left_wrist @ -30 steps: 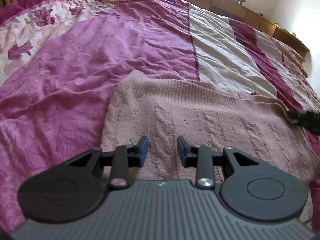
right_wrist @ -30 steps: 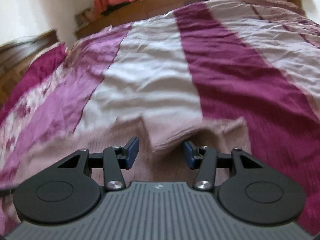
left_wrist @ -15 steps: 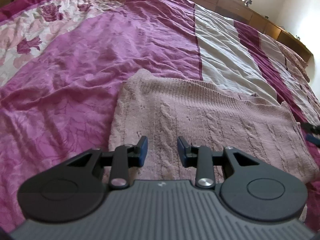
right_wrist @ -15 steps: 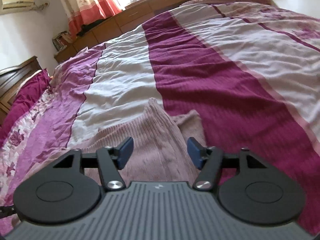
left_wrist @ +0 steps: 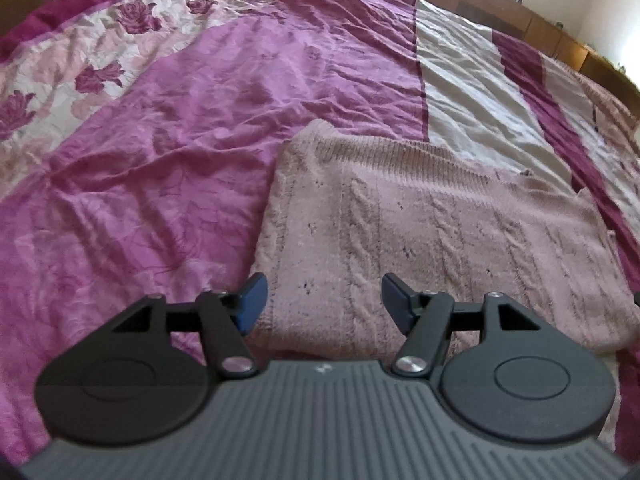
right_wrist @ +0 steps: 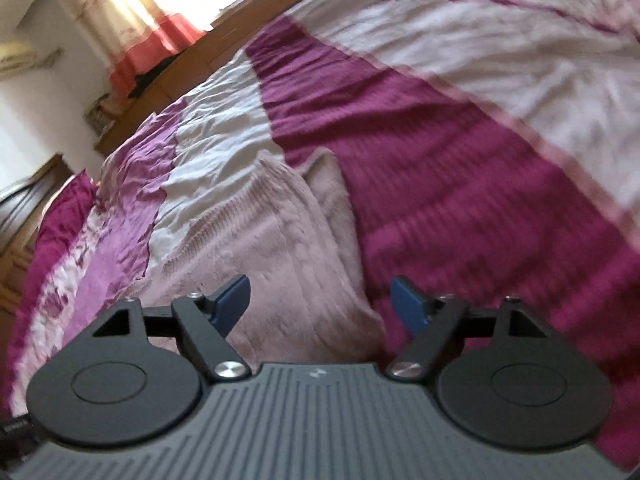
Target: Fold small clothes
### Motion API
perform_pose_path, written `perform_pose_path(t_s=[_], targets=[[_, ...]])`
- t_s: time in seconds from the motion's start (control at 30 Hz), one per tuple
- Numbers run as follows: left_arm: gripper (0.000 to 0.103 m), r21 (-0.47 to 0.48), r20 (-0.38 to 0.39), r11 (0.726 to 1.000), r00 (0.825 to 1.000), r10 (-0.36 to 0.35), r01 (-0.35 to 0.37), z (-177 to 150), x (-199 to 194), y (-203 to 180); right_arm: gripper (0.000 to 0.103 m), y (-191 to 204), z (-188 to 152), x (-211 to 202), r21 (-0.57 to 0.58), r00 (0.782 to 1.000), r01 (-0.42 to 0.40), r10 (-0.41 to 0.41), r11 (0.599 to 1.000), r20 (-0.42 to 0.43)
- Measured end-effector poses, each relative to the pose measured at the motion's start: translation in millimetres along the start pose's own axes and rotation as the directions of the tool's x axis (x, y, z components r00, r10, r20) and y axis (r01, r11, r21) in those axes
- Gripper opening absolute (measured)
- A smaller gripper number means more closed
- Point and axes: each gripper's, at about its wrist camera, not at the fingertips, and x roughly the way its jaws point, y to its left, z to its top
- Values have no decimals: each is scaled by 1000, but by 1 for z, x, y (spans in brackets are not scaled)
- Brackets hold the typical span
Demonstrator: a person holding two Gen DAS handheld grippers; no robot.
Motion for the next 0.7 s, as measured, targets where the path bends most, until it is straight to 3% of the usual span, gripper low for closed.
perform_pose_path(t_s=[0.2,0.5,0.7], targets=[[65,19,-19,999,999,30,-30,2,-5,-3,84,-5,-10,-1,-10,999,-15,15,1000,-36],[65,40,-34,997,997,67,-65,-1,-1,-7,86,-4,-17,8,39,992,-110,112,993,-56],[65,46,-50,998,997,52,-49,5,9,-8,87,-9,-9,18,130,984,-162,170,978,-58]])
